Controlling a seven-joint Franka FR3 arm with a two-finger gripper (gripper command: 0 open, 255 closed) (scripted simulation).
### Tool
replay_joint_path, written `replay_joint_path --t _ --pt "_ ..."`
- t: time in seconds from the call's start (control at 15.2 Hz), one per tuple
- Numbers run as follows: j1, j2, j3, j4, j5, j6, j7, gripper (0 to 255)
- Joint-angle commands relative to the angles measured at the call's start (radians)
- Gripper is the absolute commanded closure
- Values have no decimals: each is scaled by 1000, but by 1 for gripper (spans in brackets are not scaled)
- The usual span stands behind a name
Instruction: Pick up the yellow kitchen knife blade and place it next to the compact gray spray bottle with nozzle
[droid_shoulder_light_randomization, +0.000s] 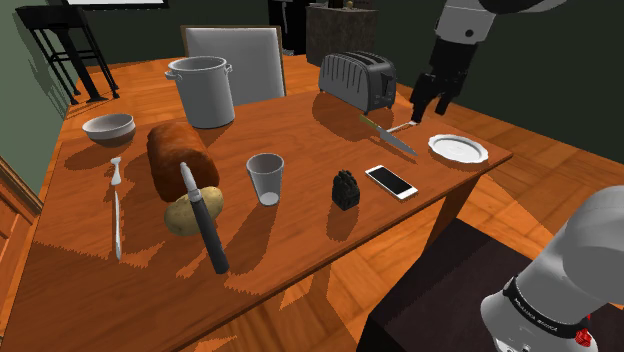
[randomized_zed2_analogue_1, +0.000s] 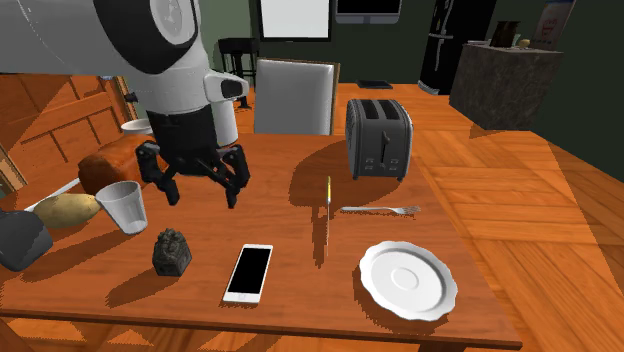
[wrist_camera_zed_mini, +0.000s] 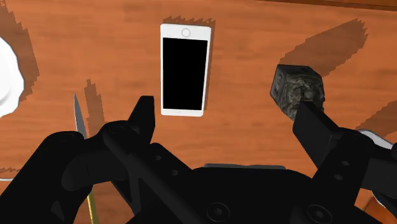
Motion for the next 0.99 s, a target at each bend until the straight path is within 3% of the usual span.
replay_joint_path --t 0.0,0.92 --pt "-8 52 -18 2 -11 49 -22 0" --pt "-63 509 -158 195 -21 301 -205 0"
